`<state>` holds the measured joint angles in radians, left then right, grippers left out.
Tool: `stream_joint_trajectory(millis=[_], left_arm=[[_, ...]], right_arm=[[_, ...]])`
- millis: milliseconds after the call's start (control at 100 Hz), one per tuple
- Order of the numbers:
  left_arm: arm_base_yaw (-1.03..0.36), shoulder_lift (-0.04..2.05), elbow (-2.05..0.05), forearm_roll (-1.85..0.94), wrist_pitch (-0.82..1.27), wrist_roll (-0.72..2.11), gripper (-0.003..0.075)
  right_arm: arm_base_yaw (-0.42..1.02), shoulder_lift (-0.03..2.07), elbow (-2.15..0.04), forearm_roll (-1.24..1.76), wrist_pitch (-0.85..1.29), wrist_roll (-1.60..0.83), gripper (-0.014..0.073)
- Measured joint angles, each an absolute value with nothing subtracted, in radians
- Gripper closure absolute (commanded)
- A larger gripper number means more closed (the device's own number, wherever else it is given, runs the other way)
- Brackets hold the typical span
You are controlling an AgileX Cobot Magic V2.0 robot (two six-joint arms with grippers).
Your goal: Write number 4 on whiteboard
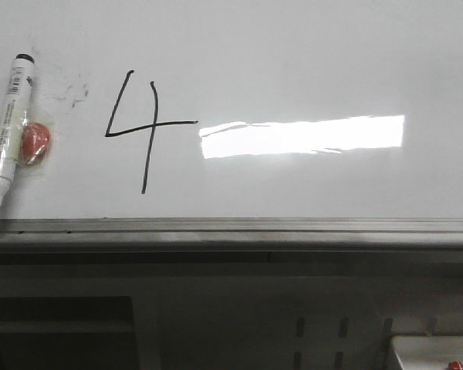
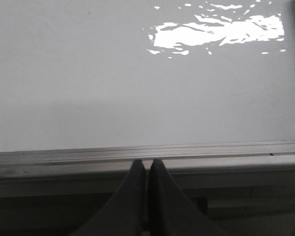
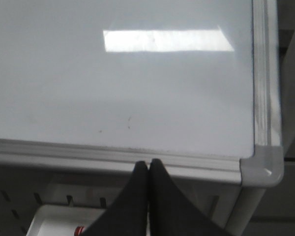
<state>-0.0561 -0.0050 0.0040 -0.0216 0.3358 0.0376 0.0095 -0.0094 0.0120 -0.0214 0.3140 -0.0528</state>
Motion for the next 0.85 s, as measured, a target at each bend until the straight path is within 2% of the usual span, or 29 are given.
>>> stream_joint_trajectory(millis=[850], left_arm=[[-0.056, -0.005, 0.004, -0.022, 0.336, 0.038, 0.0741]], right_arm=[[0.01, -0.009, 0.01, -0.024, 0.328, -0.051, 0.0658]])
